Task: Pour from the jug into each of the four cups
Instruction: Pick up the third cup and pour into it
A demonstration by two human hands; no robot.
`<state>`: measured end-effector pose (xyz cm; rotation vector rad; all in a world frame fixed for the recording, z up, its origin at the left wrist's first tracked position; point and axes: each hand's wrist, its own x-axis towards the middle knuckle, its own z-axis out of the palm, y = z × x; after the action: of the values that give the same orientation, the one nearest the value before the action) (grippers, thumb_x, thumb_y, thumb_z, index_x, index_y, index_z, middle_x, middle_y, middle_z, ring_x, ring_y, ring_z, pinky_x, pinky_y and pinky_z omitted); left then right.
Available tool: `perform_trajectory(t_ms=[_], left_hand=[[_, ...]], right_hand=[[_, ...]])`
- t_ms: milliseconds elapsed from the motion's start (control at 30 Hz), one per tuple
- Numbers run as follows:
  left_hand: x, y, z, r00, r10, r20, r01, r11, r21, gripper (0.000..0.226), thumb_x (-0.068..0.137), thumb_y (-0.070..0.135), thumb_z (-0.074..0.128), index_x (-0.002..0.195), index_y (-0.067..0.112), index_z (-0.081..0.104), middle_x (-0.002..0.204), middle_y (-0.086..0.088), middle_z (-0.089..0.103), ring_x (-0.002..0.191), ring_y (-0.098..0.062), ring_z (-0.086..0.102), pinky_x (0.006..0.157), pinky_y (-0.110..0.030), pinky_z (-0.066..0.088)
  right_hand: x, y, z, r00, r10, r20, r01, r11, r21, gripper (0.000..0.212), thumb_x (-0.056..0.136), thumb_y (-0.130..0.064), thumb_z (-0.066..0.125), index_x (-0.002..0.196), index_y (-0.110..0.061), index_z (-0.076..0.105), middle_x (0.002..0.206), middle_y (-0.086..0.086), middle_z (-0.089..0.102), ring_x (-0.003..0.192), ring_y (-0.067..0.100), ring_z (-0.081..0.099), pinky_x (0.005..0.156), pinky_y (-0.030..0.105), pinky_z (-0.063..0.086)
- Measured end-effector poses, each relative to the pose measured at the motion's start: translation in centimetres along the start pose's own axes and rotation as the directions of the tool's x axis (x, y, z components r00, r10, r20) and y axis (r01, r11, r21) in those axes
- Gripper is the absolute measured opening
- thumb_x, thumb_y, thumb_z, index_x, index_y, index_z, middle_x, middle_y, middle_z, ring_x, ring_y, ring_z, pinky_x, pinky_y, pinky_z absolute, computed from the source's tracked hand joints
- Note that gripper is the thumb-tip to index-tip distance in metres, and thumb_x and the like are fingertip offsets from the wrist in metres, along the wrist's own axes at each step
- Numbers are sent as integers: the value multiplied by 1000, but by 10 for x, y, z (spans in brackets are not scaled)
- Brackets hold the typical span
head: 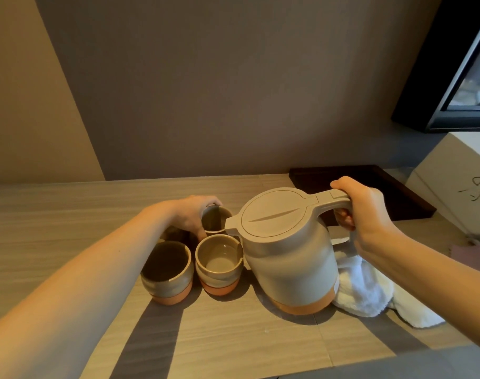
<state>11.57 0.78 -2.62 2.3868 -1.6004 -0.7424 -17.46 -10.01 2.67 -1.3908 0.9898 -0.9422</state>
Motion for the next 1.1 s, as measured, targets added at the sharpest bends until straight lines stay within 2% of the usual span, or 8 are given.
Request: perform_trajectory(t_ms=[67,167,333,433,600,867,1000,1100], left_hand=[[0,-5,2,1000,0,-31,-1,999,-47,81,65,20,88,129,35,40,132,0,48,124,-22,46,105,-45,44],[-4,-9,1,987,8,-161,-31,990,-137,84,63,20,90,129,32,39,127,5,47,121,-18,47,100,-38,46],[-18,-5,-10,921,-34,-387,-97,944,-314,86,60,28,92,127,31,38,121,8,46,110,-11,47,72,-18,42],[-29,0,-18,867,-83,-491,-137,908,-395,82,63,29,91,127,30,38,119,8,46,108,-10,47,77,-21,44],[-48,13,-27,796,-153,-586,-207,841,-501,82,67,30,88,132,30,39,119,9,45,106,-11,47,68,-17,39],[-96,25,-22,729,-227,-646,-295,747,-595,90,66,34,88,138,35,35,131,9,44,116,-12,43,79,-22,43],[-124,31,-15,699,-292,-652,-305,704,-642,101,66,35,88,146,37,27,144,4,39,121,-15,40,95,-35,46],[-145,32,-4,700,-338,-629,-318,641,-698,99,64,36,87,144,36,30,139,4,44,123,-18,43,98,-42,49]], right_hand=[[-1,0,-1,1000,12,-2,-12,1000,8,26,85,-31,60,67,-12,59,66,4,56,62,13,48,61,27,39],[-2,-1,-2,1000,19,-11,-19,1000,18,25,84,-31,61,68,-11,60,68,5,57,61,13,47,59,26,38],[-4,-8,-3,999,21,-33,-20,999,39,24,84,-31,61,72,-11,61,72,6,59,59,12,48,54,23,38],[-8,-12,-3,999,19,-41,-17,998,52,24,85,-30,61,70,-11,61,70,5,59,55,12,47,54,23,37],[-18,-22,-3,1000,1,-31,1,997,75,24,84,-31,60,69,-12,61,69,4,60,55,11,46,54,23,37],[-41,-41,-1,999,-27,-21,30,990,134,25,81,-29,60,61,-15,57,64,3,55,51,10,44,46,19,34],[-53,-49,1,999,-42,-23,44,991,123,22,81,-31,60,65,-16,56,70,2,56,60,10,48,47,19,36],[-61,-53,2,998,-54,-21,56,989,134,21,81,-31,60,65,-16,56,70,2,56,62,10,49,50,20,37]])
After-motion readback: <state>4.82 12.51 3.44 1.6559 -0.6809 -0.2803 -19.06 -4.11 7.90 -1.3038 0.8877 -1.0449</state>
